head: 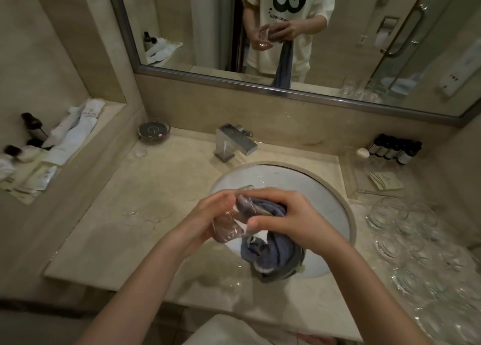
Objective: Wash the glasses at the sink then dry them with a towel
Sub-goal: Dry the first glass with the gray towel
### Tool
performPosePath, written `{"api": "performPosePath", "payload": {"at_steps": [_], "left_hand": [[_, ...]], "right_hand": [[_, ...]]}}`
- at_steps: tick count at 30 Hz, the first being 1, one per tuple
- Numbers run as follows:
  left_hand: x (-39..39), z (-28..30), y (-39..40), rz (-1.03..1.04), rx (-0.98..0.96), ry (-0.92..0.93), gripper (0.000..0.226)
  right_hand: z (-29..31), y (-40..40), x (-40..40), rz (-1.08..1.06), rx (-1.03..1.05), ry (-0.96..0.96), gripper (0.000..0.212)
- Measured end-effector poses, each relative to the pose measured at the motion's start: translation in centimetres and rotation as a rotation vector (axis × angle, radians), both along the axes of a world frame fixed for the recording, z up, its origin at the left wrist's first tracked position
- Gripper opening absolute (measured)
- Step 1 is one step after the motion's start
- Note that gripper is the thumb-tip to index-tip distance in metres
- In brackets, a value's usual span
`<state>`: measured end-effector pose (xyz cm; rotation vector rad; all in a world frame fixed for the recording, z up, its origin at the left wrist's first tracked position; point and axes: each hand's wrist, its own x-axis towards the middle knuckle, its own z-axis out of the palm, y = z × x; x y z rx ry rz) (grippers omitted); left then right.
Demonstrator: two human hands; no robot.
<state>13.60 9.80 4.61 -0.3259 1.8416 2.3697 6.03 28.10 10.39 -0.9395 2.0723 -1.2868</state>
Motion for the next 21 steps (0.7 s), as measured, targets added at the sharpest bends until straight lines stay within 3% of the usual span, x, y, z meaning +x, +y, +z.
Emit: {"api": "performPosePath", "payload": {"at_steps": [5,11,17,21], "left_hand": [[0.3,0.0,2.6,0.282,0.16,-0.095,0.068],[0.3,1.0,6.4,0.567,0.259,-0.139,0.072],[-0.1,1.5,9.3,0.787,0.128,-0.079,0.057],[0.1,0.9,9.8,0.699,-0.137,-0.024,0.047]], "right_hand": [[-1.4,-0.3,0.7,-0.293,-0.197,-0.023,0.049],[-2.5,-1.1,1.6,-0.487,-0.297,0.096,0.043],[-3.7,-0.9,3.5,-0.604,-0.345,0.228,0.042],[-4.1,-0.5,3.9,-0.649,-0.375,0.279,0.04]]}}
